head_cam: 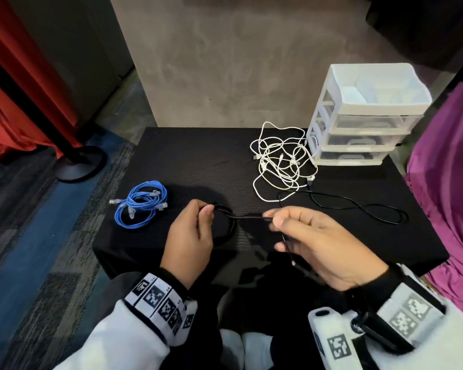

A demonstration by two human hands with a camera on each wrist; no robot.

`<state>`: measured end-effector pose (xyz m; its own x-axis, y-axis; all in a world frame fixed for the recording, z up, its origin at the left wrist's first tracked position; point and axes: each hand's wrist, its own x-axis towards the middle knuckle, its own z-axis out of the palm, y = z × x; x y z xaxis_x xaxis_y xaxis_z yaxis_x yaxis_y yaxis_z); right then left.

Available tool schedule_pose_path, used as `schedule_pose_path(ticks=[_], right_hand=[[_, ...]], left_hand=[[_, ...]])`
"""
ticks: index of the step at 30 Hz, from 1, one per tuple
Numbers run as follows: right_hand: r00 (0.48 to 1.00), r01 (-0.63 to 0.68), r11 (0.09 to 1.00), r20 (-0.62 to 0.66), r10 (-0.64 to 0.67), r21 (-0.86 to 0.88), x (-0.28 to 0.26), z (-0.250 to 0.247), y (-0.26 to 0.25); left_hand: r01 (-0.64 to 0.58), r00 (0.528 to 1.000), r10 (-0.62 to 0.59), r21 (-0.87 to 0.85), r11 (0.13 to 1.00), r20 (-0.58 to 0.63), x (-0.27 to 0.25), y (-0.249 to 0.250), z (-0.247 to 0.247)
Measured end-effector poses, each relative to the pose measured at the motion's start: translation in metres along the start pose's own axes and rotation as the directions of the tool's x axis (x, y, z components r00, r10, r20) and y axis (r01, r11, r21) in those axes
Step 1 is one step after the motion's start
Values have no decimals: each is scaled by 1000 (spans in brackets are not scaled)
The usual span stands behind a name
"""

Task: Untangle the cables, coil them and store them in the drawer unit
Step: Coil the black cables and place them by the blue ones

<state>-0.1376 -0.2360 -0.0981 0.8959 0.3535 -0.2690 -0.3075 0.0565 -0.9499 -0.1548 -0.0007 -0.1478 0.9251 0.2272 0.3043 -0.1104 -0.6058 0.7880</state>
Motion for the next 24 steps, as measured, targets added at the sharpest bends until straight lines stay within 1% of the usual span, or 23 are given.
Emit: schedule_pose_path(ticks=[1, 2, 3, 4, 5, 6, 7, 8, 9, 10, 12, 15, 17, 19, 21, 22, 24], right_hand=[[997, 64, 983, -27, -70, -173, 1, -5, -1], [988, 129, 926, -29, -149, -354, 3, -9, 2], [979, 166, 855, -25, -205, -491, 5, -10, 5], [970, 174, 813, -43, -238, -555, 7, -11, 11], [965, 161, 813, -82, -248, -559, 9, -8, 16], [963, 148, 863, -130, -238, -484, 11, -4, 20], [965, 131, 924, -167, -201, -359, 12, 2, 25], [972, 111, 971, -180, -151, -213, 12, 9, 28], [979, 95, 991, -172, -111, -98, 10, 17, 29], [985, 94, 995, -145, -97, -29, 9, 22, 31], [990, 115, 992, -87, -111, 46, 6, 29, 32], [988, 133, 990, -86, -128, 55, 6, 34, 32], [989, 129, 987, -88, -121, 96, 7, 37, 31], [996, 66, 975, -77, -51, 213, 7, 37, 29], [997, -62, 946, -32, 76, 317, 8, 35, 26], [991, -123, 934, -9, 134, 334, 9, 33, 24], [977, -211, 912, 35, 212, 351, 10, 28, 23]], left_hand=[[52, 999, -51, -82, 995, 18, 0, 4, -1], [127, 992, -121, -187, 974, 42, 0, 10, 0], [209, 978, -195, -293, 933, 79, 1, 16, 0], [279, 960, -253, -383, 880, 119, 1, 22, 1], [324, 946, -287, -445, 835, 150, 0, 27, 3], [344, 939, -302, -478, 808, 166, -1, 30, 4], [348, 937, -305, -493, 797, 169, -2, 32, 6], [345, 938, -305, -500, 794, 164, -4, 34, 8], [341, 940, -304, -501, 795, 156, -5, 35, 11], [336, 941, -305, -497, 800, 144, -7, 36, 13], [322, 945, -307, -488, 811, 112, -10, 39, 16], [305, 950, -299, -493, 815, 93, -11, 44, 17], [291, 955, -280, -494, 819, 99, -11, 47, 18], [288, 956, -269, -518, 805, 114, -11, 50, 19], [297, 955, -261, -530, 794, 144, -11, 52, 20], [305, 952, -260, -524, 795, 159, -11, 50, 21], [299, 954, -253, -464, 834, 160, -11, 43, 23]])
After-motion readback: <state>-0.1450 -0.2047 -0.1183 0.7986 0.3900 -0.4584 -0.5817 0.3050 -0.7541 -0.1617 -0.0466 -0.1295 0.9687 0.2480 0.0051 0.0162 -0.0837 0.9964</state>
